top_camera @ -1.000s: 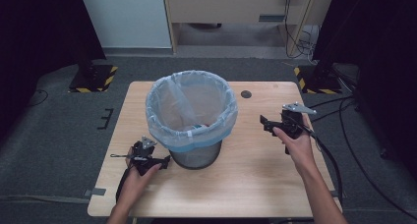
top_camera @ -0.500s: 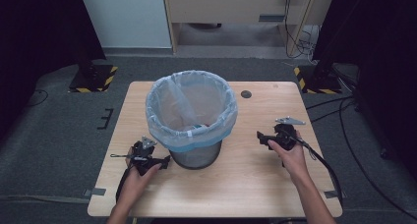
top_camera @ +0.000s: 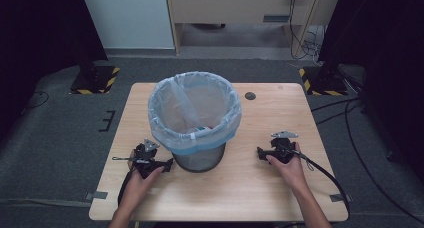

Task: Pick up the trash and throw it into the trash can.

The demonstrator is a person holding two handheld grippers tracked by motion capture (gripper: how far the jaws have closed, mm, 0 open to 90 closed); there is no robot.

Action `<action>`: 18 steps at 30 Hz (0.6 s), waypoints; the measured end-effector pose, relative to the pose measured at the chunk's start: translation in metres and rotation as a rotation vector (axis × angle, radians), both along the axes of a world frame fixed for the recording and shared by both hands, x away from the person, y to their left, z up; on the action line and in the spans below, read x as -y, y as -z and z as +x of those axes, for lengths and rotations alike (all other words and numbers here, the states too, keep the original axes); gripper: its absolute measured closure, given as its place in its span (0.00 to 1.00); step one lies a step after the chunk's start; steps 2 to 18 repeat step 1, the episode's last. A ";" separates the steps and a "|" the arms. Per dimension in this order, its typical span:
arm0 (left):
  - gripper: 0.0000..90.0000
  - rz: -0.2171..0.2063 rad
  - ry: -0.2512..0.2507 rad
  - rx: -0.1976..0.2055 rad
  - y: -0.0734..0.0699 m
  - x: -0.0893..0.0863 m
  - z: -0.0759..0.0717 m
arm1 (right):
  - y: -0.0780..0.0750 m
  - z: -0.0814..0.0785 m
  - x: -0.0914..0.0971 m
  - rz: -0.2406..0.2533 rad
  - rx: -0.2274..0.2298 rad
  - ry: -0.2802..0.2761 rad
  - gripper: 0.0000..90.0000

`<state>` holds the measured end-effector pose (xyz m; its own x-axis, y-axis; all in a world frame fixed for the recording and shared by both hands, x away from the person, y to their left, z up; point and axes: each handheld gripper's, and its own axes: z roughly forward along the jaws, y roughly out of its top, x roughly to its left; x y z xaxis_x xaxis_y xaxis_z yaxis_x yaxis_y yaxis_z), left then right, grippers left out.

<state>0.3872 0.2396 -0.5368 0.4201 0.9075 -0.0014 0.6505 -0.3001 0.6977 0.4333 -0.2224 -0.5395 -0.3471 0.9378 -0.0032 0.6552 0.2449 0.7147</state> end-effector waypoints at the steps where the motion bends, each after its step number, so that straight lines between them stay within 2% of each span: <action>1: 0.00 0.000 0.000 0.000 0.000 0.000 0.000 | 0.000 0.000 0.000 0.000 -0.006 0.001 0.02; 18: 0.00 0.000 0.000 0.000 0.000 0.000 0.000 | 0.000 0.000 0.000 0.000 -0.006 0.001 0.02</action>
